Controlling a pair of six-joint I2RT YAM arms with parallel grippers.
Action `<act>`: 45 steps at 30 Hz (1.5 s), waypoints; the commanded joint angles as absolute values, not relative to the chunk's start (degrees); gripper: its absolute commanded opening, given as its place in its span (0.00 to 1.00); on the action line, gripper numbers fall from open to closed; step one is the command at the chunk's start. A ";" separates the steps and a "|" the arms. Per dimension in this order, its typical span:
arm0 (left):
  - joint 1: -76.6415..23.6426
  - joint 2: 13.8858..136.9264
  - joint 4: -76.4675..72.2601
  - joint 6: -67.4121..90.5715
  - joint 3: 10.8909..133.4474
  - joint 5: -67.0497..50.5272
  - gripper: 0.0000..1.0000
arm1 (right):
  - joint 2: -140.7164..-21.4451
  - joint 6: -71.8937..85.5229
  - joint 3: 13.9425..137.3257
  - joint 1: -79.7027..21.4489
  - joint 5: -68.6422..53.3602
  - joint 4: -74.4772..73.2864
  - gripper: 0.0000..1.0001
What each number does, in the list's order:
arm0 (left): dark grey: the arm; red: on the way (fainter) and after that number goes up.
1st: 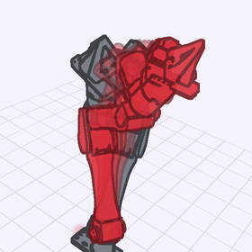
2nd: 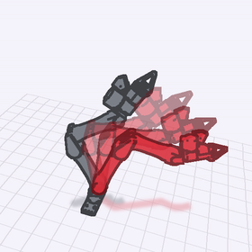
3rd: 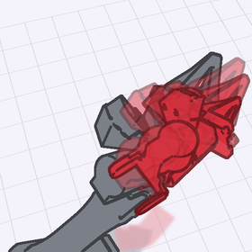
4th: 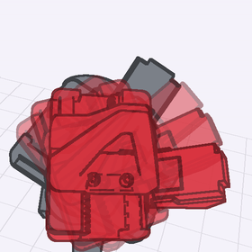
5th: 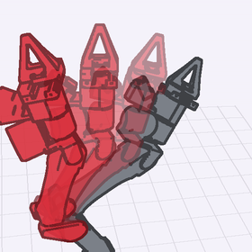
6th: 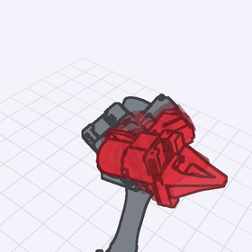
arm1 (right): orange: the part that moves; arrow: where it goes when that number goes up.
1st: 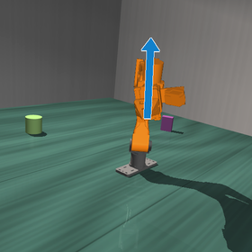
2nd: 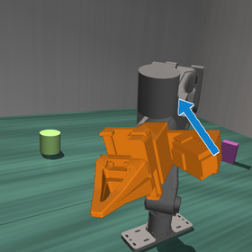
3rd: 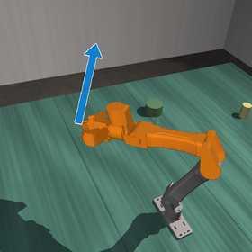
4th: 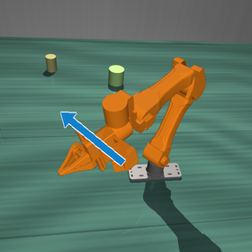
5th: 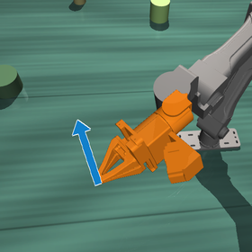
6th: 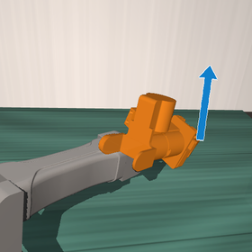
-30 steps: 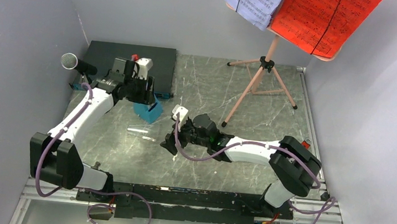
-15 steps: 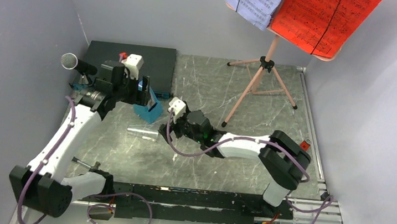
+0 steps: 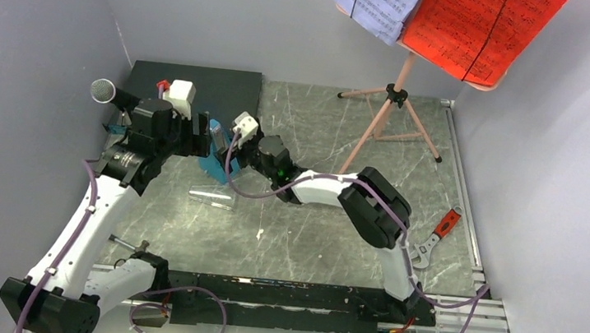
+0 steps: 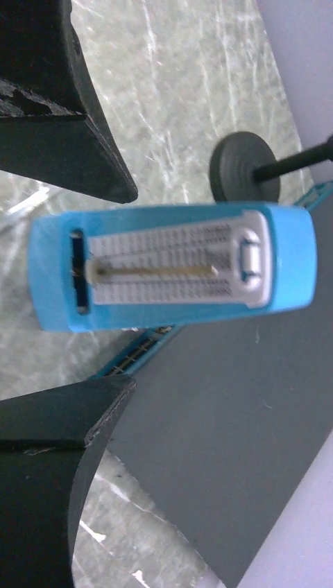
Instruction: Pack up the instrument practice props
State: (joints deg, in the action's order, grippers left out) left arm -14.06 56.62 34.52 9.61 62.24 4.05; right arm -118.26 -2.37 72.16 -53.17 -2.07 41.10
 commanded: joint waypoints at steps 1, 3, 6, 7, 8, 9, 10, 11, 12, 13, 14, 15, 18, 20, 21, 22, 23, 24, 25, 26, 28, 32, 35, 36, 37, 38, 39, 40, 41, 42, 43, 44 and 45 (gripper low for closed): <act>-14.06 56.06 32.41 10.63 62.32 4.38 0.87 | -122.33 -1.23 79.76 -52.09 -5.03 44.98 1.00; -14.06 56.06 32.35 10.55 62.23 4.16 0.87 | -124.52 -1.61 83.14 -51.86 -6.20 44.20 1.00; -14.06 56.31 32.26 10.56 62.14 3.97 0.87 | -127.17 -2.10 86.33 -51.79 -7.38 42.44 0.98; -14.06 56.31 32.32 10.61 62.14 3.88 0.87 | -127.47 -2.05 86.56 -51.78 -7.69 42.30 0.94; -14.02 56.40 32.34 10.63 62.14 3.86 0.87 | -127.52 -1.96 86.34 -51.75 -8.12 42.40 0.89; -14.06 56.42 32.34 10.63 62.14 3.83 0.87 | -127.30 -1.89 85.62 -51.74 -8.49 43.02 0.81; -14.06 56.36 32.34 10.68 62.14 3.73 0.87 | -127.05 -1.74 84.73 -51.73 -8.75 43.84 0.71; -14.06 56.34 32.34 10.72 62.14 3.65 0.87 | -126.77 -1.54 83.90 -51.76 -8.87 44.44 0.62; -14.06 56.34 32.30 10.72 62.14 3.55 0.87 | -126.35 -1.55 83.12 -51.83 -8.88 44.73 0.56; -14.06 56.34 32.34 10.71 62.14 3.53 0.87 | -125.93 -1.53 82.39 -51.82 -8.81 44.99 0.50; -14.02 56.34 32.34 10.71 62.14 3.47 0.87 | -125.52 -1.61 81.41 -51.84 -8.52 45.31 0.45; -14.06 56.34 32.34 10.72 62.14 3.40 0.87 | -124.94 -1.75 80.25 -51.84 -8.21 45.99 0.40; -14.06 56.42 32.48 10.72 62.23 3.26 0.87 | -122.80 -1.62 76.41 -51.82 -6.81 48.17 0.33; -14.06 56.58 32.60 10.70 62.31 3.17 0.87 | -121.01 -2.02 73.84 -51.85 -6.39 48.67 0.30; -14.06 56.64 32.68 10.65 62.31 3.22 0.87 | -120.08 -2.18 72.53 -51.81 -6.27 48.88 0.30; -14.06 56.73 32.67 10.64 62.36 3.34 0.87 | -118.76 -2.23 70.78 -51.83 -6.24 49.15 0.31; -14.06 56.83 32.69 10.56 62.35 3.44 0.87 | -118.06 -2.14 69.37 -51.81 -6.21 49.65 0.33; -14.08 57.12 32.69 10.45 62.37 3.56 0.87 | -116.86 -1.95 68.01 -51.78 -6.28 50.23 0.36; -14.07 57.58 32.82 10.30 62.43 3.78 0.87 | -115.95 -1.77 66.62 -51.84 -6.19 50.92 0.39; -14.06 58.10 32.99 10.27 62.59 4.11 0.87 | -114.94 -1.61 65.35 -51.80 -6.11 51.52 0.43; -14.06 59.72 33.13 10.16 63.19 5.19 0.87 | -112.91 -1.19 62.56 -51.85 -6.10 52.89 0.50; -13.91 65.01 33.49 10.33 66.64 6.95 0.88 | -108.21 -1.76 57.43 -51.80 -6.32 54.10 0.63; -13.17 70.81 35.74 11.34 70.56 6.03 0.88 | -104.73 -2.05 52.87 -51.82 -5.80 55.72 0.72; -12.88 73.24 36.05 11.76 71.36 6.18 0.88 | -103.66 -2.10 51.43 -51.77 -5.54 56.43 0.76; -12.78 74.64 36.22 12.20 71.98 6.76 0.88 | -102.74 -2.11 49.87 -51.83 -5.10 57.06 0.79; -12.67 75.89 36.29 12.34 72.50 7.13 0.87 | -101.92 -1.99 48.43 -51.80 -4.94 58.00 0.81; -12.66 76.88 36.12 12.43 72.74 7.46 0.87 | -101.31 -1.87 46.82 -51.79 -4.77 58.76 0.83; -12.58 77.58 35.63 12.54 72.89 7.44 0.87 | -100.70 -1.70 45.73 -51.83 -4.71 59.51 0.84; -12.57 78.25 35.03 12.55 73.04 7.08 0.87 | -100.14 -1.56 44.64 -51.85 -4.71 60.11 0.85; -12.57 78.83 34.34 12.64 73.16 6.69 0.87 | -99.77 -1.46 43.64 -51.82 -4.66 60.78 0.86; -12.57 79.44 33.83 12.72 73.23 6.21 0.89 | -99.46 -1.23 42.69 -51.83 -4.58 61.42 0.87; -12.57 79.98 33.32 12.80 73.30 6.28 0.89 | -99.15 -1.04 41.79 -51.78 -4.49 62.22 0.87; -12.57 80.65 33.22 12.89 73.51 6.63 0.89 | -98.80 -0.93 40.94 -51.85 -4.55 62.75 0.88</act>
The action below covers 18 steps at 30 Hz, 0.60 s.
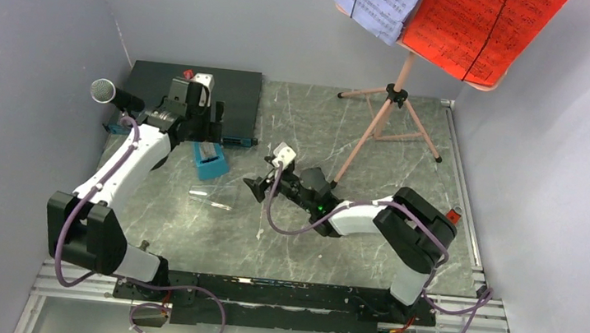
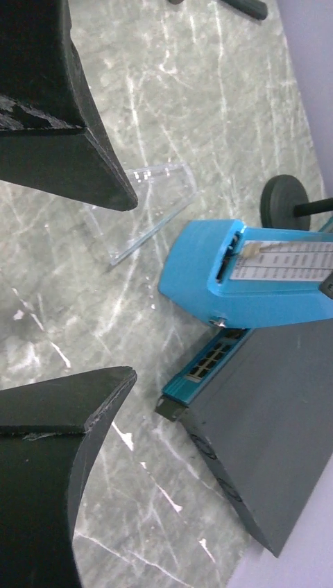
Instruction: Pack up the instrument practice props
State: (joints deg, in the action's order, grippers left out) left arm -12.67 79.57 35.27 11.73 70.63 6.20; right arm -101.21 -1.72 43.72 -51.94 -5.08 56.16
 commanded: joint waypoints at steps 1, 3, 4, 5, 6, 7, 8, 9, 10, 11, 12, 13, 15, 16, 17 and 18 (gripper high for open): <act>-12.57 81.27 33.45 12.99 73.68 6.94 0.89 | -98.53 -0.81 40.21 -51.85 -4.61 63.16 0.88; -12.57 81.99 33.55 13.05 73.51 7.50 0.89 | -98.06 -0.60 38.82 -51.82 -5.02 63.87 0.89; -12.59 82.20 33.35 13.07 73.16 7.76 0.89 | -97.96 -0.39 38.25 -51.85 -5.21 64.27 0.89; -12.57 82.22 33.18 13.09 72.58 7.92 0.89 | -97.92 -0.17 37.73 -51.84 -5.38 64.66 0.89; -12.60 82.26 33.01 13.24 71.88 8.03 0.89 | -97.85 -0.10 37.25 -51.78 -5.51 64.95 0.90; -12.57 82.13 32.85 13.35 71.41 8.00 0.89 | -97.78 -0.09 36.82 -51.79 -5.68 65.15 0.90; -12.61 82.14 32.73 13.36 70.98 7.98 0.89 | -97.75 -0.09 36.63 -51.79 -5.82 65.24 0.90; -12.58 82.15 32.62 13.44 70.60 7.93 0.89 | -97.78 -0.09 36.36 -51.85 -5.95 65.36 0.90; -12.57 82.21 32.58 13.38 70.29 7.96 0.89 | -97.75 -0.09 36.15 -51.83 -5.90 65.62 0.90; -12.61 82.31 32.58 13.36 70.24 8.10 0.89 | -97.80 -0.09 36.01 -51.81 -5.82 65.84 0.90; -12.62 82.39 32.67 13.32 70.21 8.21 0.89 | -97.89 -0.09 35.95 -51.83 -5.80 66.06 0.90; -12.62 82.41 32.58 13.23 70.18 8.45 0.89 | -98.06 -0.09 35.99 -51.80 -5.91 66.18 0.90; -12.57 82.53 32.48 13.04 70.12 8.85 0.89 | -98.25 -0.09 36.19 -51.81 -6.48 66.25 0.91; -12.57 82.47 32.42 12.90 70.09 8.88 0.88 | -98.40 -0.09 36.22 -51.78 -6.72 66.39 0.91; -12.61 82.53 32.36 12.80 70.09 8.74 0.88 | -98.58 1.36 36.23 -51.80 -6.98 66.62 0.91; -12.57 82.65 32.20 12.71 70.02 8.60 0.87 | -98.80 1.66 36.15 -51.82 -7.17 66.89 0.91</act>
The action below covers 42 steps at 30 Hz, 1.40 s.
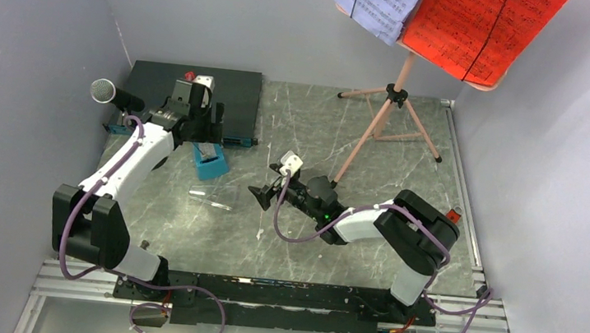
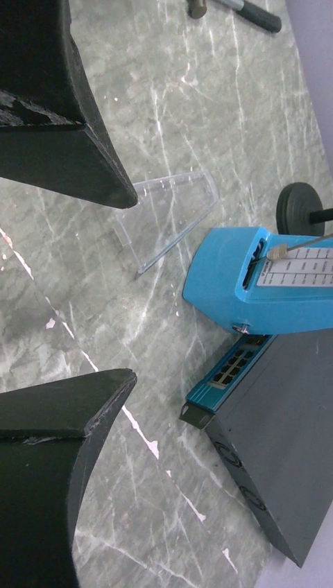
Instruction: Pack up the instrument practice props
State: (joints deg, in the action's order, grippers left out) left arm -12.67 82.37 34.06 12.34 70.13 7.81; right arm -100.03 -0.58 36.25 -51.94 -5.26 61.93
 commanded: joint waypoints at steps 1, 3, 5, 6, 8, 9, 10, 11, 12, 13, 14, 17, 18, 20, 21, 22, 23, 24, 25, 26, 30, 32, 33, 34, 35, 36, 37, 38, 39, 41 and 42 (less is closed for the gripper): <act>-12.57 82.79 32.13 12.57 69.97 8.35 0.85 | -98.99 1.88 36.14 -51.83 -7.25 67.04 0.91; -12.61 83.09 32.40 12.44 70.18 8.27 0.83 | -99.15 2.07 36.32 -51.82 -7.50 67.02 0.91; -12.57 83.22 32.55 12.25 70.19 8.49 0.81 | -99.05 1.98 36.46 -51.85 -7.63 66.70 0.91; -12.57 83.23 32.52 12.09 70.21 8.52 0.81 | -98.99 1.98 36.51 -51.86 -7.71 66.63 0.91; -12.57 83.27 32.31 11.98 70.01 8.45 0.79 | -98.89 1.96 36.54 -51.84 -7.76 66.53 0.91; -12.61 83.38 32.22 11.88 69.99 8.36 0.78 | -98.83 1.94 36.61 -51.85 -7.81 66.41 0.91; -12.57 83.53 32.32 11.82 70.11 8.31 0.78 | -98.79 1.95 36.72 -51.85 -7.94 66.24 0.91; -12.57 83.77 32.51 11.76 70.20 8.27 0.78 | -98.75 1.96 36.74 -51.80 -8.10 66.11 0.91; -12.57 83.99 32.62 11.78 70.37 8.26 0.79 | -98.75 2.07 36.74 -51.84 -8.21 66.10 0.91; -12.59 84.17 32.71 11.77 70.45 8.40 0.79 | -98.71 2.16 36.69 -51.85 -8.28 66.09 0.91; -12.65 84.20 32.59 11.73 70.42 8.42 0.80 | -98.67 2.27 36.63 -51.78 -8.42 66.09 0.91; -12.61 84.73 32.17 11.49 70.36 8.82 0.81 | -98.48 2.58 36.29 -51.83 -8.68 66.49 0.91; -12.61 84.99 32.17 11.49 70.37 8.84 0.81 | -98.47 2.89 36.10 -51.90 -8.75 66.67 0.91; -12.69 85.61 32.22 11.36 70.56 8.76 0.80 | -98.24 3.42 35.87 -51.92 -9.16 67.02 0.92; -12.66 85.97 32.37 11.25 70.68 8.83 0.80 | -98.14 3.61 35.71 -51.96 -9.33 67.17 0.92; -12.66 86.16 32.49 11.21 70.81 8.92 0.80 | -97.97 3.71 35.55 -52.04 -9.40 67.35 0.92; -12.66 86.31 32.63 11.08 70.84 8.86 0.79 | -97.90 3.85 35.33 -52.13 -9.43 67.47 0.92; -12.76 86.28 32.77 11.00 70.91 8.70 0.77 | -97.57 3.87 35.06 -52.26 -9.41 67.57 0.92; -12.75 86.19 32.80 10.91 70.85 8.44 0.75 | -97.34 3.94 34.80 -52.37 -9.40 67.71 0.92; -13.05 85.95 32.86 10.74 70.75 8.23 0.72 | -96.97 3.95 34.46 -52.42 -9.34 67.68 0.96; -15.32 84.57 33.90 10.44 70.45 7.27 0.60 | -95.03 3.46 32.87 -52.81 -8.56 67.15 1.00; -16.94 83.86 34.73 10.62 70.27 6.69 0.53 | -93.96 3.19 31.91 -53.10 -7.79 66.83 1.00; -17.81 83.44 35.25 10.82 70.23 6.35 0.50 | -93.44 3.08 31.36 -53.14 -7.33 66.87 0.99; -18.77 83.04 35.85 11.14 70.29 6.14 0.44 | -92.86 3.01 30.75 -53.26 -6.83 66.93 1.00; -19.73 82.65 36.46 11.53 70.38 5.94 0.41 | -92.16 2.99 30.09 -53.43 -6.32 67.03 1.00; -20.75 82.15 37.19 12.00 70.40 5.96 0.38 | -91.56 3.03 29.47 -53.55 -5.54 67.06 1.00; -21.93 81.60 37.52 12.41 70.40 6.17 0.37 | -90.89 3.04 28.79 -53.65 -4.94 67.06 1.00; -23.10 81.07 37.90 12.89 70.48 6.61 0.36 | -90.09 3.09 28.15 -53.75 -4.40 66.98 1.00; -24.32 80.59 38.14 13.54 70.49 6.83 0.36 | -89.30 3.25 27.41 -53.90 -3.64 66.85 1.00; -26.62 79.73 38.01 14.73 70.06 6.58 0.35 | -87.55 3.61 25.84 -54.16 -2.38 66.63 1.00; -28.00 79.50 37.79 15.18 69.90 6.62 0.34 | -86.55 3.78 24.92 -54.30 -1.59 66.62 1.00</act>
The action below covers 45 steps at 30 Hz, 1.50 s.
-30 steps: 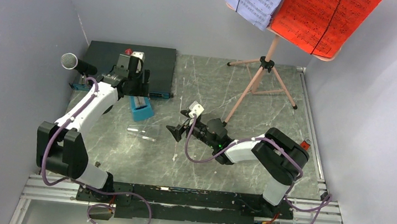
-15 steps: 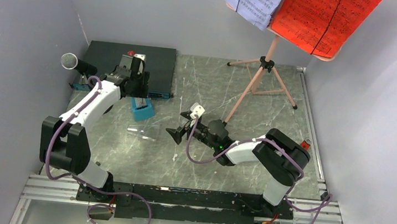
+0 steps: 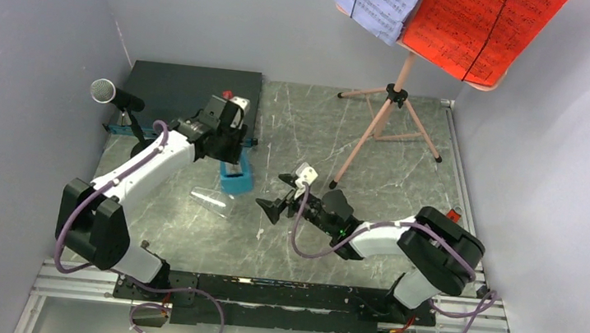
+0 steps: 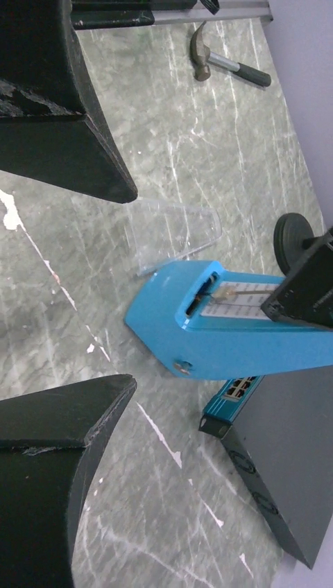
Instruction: Pack up the instrument practice props
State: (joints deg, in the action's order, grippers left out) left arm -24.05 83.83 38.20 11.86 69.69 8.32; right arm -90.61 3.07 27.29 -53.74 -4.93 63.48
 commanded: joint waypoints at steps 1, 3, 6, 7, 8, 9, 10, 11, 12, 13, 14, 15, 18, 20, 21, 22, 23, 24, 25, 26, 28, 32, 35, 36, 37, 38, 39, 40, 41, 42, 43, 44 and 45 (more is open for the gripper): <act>-29.54 79.63 37.64 15.62 69.81 7.07 0.33 | -85.53 4.16 23.65 -54.49 -0.79 66.54 1.00; -33.68 80.64 37.52 15.97 70.11 8.45 0.32 | -82.98 4.90 21.60 -54.85 1.09 66.49 1.00; -38.23 83.30 36.97 16.38 71.07 9.87 0.32 | -79.16 5.81 18.94 -55.31 4.82 65.09 1.00; -39.57 84.12 36.66 16.36 71.64 10.31 0.30 | -77.79 5.80 18.12 -55.44 5.93 64.20 1.00; -40.93 84.91 36.21 15.94 72.14 10.58 0.29 | -76.11 5.80 17.22 -55.67 6.87 63.44 1.00; -42.23 85.61 35.41 15.17 72.56 10.56 0.27 | -74.29 5.70 16.36 -55.75 7.80 62.51 1.00; -43.69 86.21 34.44 13.99 73.06 10.23 0.26 | -72.42 5.78 15.40 -55.80 9.06 61.60 1.00; -44.92 86.72 33.58 12.94 73.36 10.01 0.27 | -70.31 5.93 14.64 -55.81 10.20 60.13 1.00; -45.89 87.18 32.43 11.87 73.59 9.26 0.27 | -68.31 6.29 14.18 -55.81 11.57 57.68 1.00; -46.50 87.78 31.21 10.75 74.00 6.98 0.27 | -65.94 6.41 14.02 -55.81 12.72 54.71 1.00; -46.86 88.36 29.96 9.75 74.41 4.55 0.28 | -63.61 6.27 13.74 -55.88 13.48 51.78 1.00; -47.19 88.92 28.13 8.32 74.60 2.26 0.28 | -61.51 6.33 13.17 -55.90 14.43 49.67 1.00; -47.89 90.41 23.10 2.38 74.88 -3.41 0.28 | -53.98 7.84 11.43 -55.90 17.56 42.71 1.00; -47.94 91.14 21.86 -1.61 75.01 -5.83 0.26 | -49.12 9.23 11.62 -55.93 19.88 36.78 1.00; -47.98 91.22 21.73 -3.06 74.98 -6.76 0.26 | -46.89 9.61 12.13 -55.92 20.97 33.49 1.00; -47.94 91.12 21.83 -5.84 74.85 -7.79 0.25 | -45.03 9.53 12.60 -55.92 21.84 30.19 1.00; -47.90 90.87 22.08 -8.12 74.60 -9.28 0.26 | -43.04 9.42 13.07 -55.90 22.63 27.38 1.00; -47.90 90.76 22.46 -10.09 74.66 -10.75 0.26 | -41.68 9.21 13.49 -55.90 23.45 25.11 1.00; -47.86 90.79 23.60 -11.64 75.02 -11.79 0.27 | -40.54 8.92 13.81 -55.93 24.24 23.20 1.00; -47.82 90.79 24.52 -13.30 75.49 -12.73 0.27 | -39.58 8.66 14.22 -55.90 24.95 21.73 1.00; -47.72 90.91 26.11 -15.51 75.97 -13.35 0.27 | -37.79 7.98 15.18 -55.92 26.33 18.73 1.00; -47.53 90.24 26.62 -14.30 75.99 -9.61 0.52 | -35.77 6.76 17.11 -55.83 27.95 14.59 1.00; -47.54 88.44 25.58 -11.05 75.75 -7.16 0.64 | -35.83 6.30 17.94 -55.77 29.95 13.65 1.00; -47.54 87.63 25.31 -9.88 75.64 -6.15 0.65 | -36.19 6.21 18.30 -55.78 30.52 13.63 1.00; -47.50 86.81 24.93 -8.85 75.32 -4.83 0.66 | -36.60 6.16 18.69 -55.69 30.84 13.62 1.00; -47.50 85.97 24.43 -7.31 74.84 -3.81 0.67 | -37.19 6.21 19.21 -55.47 31.26 13.58 1.00; -47.52 85.08 23.72 -5.66 74.12 -3.21 0.68 | -38.08 6.35 19.86 -55.09 31.59 13.31 1.00; -47.55 84.38 22.58 -3.58 73.21 -2.65 0.68 | -39.10 6.69 21.03 -54.27 32.04 12.73 1.00; -47.50 83.78 21.11 -1.53 72.09 -2.06 0.68 | -40.76 7.21 22.07 -53.01 32.13 11.96 1.00; -47.53 83.53 19.81 0.95 70.96 -1.29 0.68 | -41.95 7.89 23.14 -51.39 31.68 10.87 1.00; -47.54 83.50 18.65 3.13 69.97 -1.24 0.68 | -42.87 8.86 24.16 -49.12 30.08 9.82 1.00; -47.59 83.52 18.17 4.28 69.15 -1.95 0.68 | -43.45 9.89 24.99 -46.89 28.04 9.23 1.00; -47.56 83.61 17.62 5.40 68.18 -1.76 0.68 | -43.83 11.04 25.53 -43.98 25.86 9.07 1.00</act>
